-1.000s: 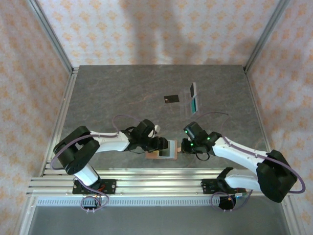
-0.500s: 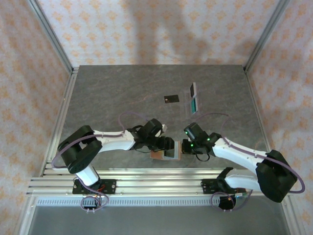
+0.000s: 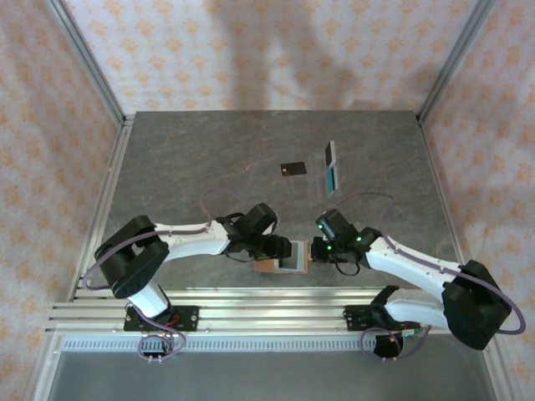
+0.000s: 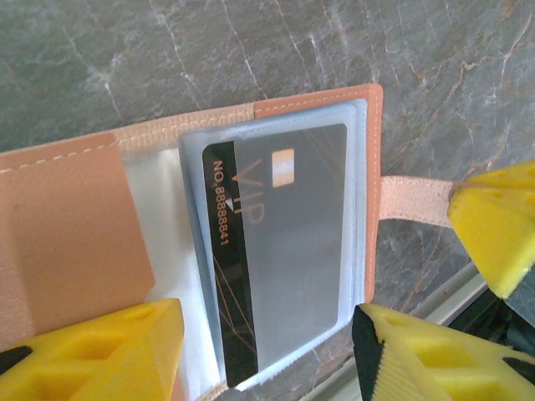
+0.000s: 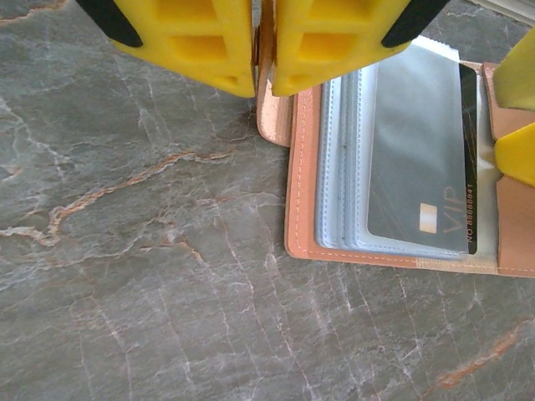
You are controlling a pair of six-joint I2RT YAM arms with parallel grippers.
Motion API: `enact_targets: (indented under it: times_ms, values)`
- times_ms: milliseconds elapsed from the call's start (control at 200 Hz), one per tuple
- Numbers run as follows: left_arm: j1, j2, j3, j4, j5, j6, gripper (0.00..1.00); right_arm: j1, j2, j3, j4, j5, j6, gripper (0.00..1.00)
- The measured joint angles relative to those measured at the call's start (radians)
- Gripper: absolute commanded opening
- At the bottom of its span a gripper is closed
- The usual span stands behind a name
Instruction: Put the credit cards into the card holder
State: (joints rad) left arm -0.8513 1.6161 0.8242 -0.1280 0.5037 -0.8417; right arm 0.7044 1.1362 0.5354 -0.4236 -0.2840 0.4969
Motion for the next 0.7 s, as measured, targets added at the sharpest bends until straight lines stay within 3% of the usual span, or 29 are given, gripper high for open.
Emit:
enact_targets:
  times_ms: [65, 240, 375, 481, 701]
  values:
    - [0.0, -0.008, 0.0, -0.006, 0.0, 0.005, 0.54, 0.0, 0.0, 0.0, -0.002, 0.0, -0.001, 0.26]
    - [0.003, -0.05, 0.0, -0.047, -0.001, 0.008, 0.51, 0.0, 0.0, 0.007, -0.034, 0.005, 0.003, 1.0]
    - [0.016, -0.131, 0.002, -0.102, -0.026, 0.03, 0.47, 0.002, 0.0, 0.059, -0.092, 0.009, 0.0, 0.99]
    - [0.029, -0.194, 0.003, -0.152, -0.064, 0.058, 0.39, 0.018, 0.001, 0.122, -0.136, 0.046, 0.008, 0.99]
    - [0.069, -0.246, -0.105, -0.164, -0.103, 0.09, 0.25, 0.141, 0.106, 0.263, -0.176, 0.156, 0.047, 0.99]
